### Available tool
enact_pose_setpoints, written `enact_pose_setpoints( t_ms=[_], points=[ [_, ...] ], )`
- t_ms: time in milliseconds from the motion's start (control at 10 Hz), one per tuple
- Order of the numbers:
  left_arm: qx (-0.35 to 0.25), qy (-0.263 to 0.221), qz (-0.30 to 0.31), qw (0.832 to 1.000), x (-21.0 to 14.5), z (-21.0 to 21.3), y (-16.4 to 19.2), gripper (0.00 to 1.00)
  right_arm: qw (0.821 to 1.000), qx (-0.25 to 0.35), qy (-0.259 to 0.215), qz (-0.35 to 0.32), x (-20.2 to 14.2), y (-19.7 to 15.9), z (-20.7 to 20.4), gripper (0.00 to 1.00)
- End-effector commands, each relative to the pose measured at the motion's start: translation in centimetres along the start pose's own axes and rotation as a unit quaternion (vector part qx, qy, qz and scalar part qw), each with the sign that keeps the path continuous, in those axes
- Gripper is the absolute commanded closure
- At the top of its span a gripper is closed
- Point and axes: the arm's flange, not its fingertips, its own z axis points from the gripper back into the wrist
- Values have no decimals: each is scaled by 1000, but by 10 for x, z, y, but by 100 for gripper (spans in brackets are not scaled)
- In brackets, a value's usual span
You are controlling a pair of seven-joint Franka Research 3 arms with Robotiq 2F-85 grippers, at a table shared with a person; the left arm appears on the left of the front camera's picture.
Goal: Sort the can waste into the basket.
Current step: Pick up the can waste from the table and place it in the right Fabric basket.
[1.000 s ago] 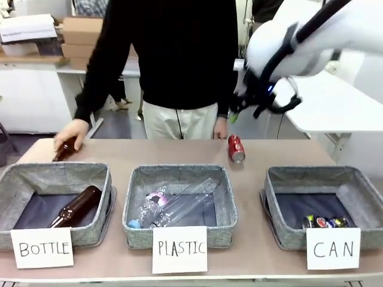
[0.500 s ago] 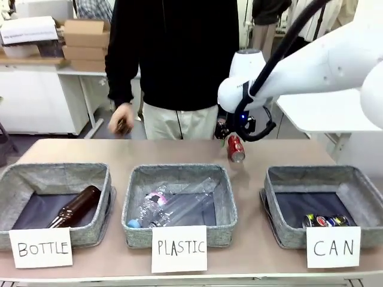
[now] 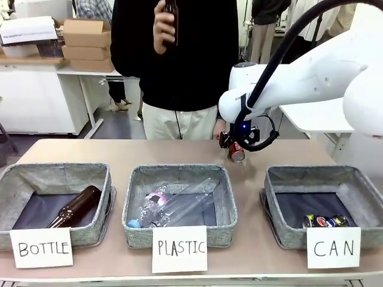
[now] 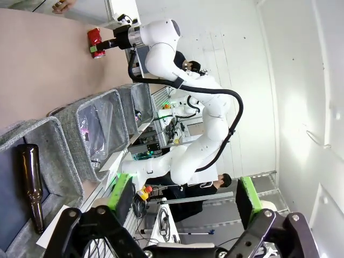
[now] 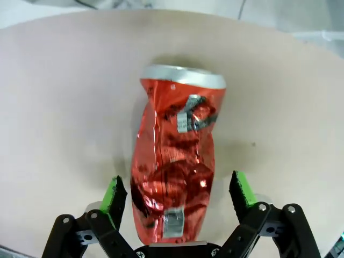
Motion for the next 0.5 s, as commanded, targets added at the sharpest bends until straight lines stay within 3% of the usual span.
enact_pose_setpoints(
  t_ms=[0, 300, 400],
  points=[
    [0, 3, -3, 1000, -3, -1, -2, 0, 999, 32, -15, -26, 2, -5, 0, 0],
    [0, 3, -3, 1000, -3, -1, -2, 0, 999, 27, -13, -26, 2, -6, 1, 0],
    [0, 3, -3, 1000, -3, -1, -2, 0, 999, 26, -8, -23, 3, -6, 1, 59]
  ],
)
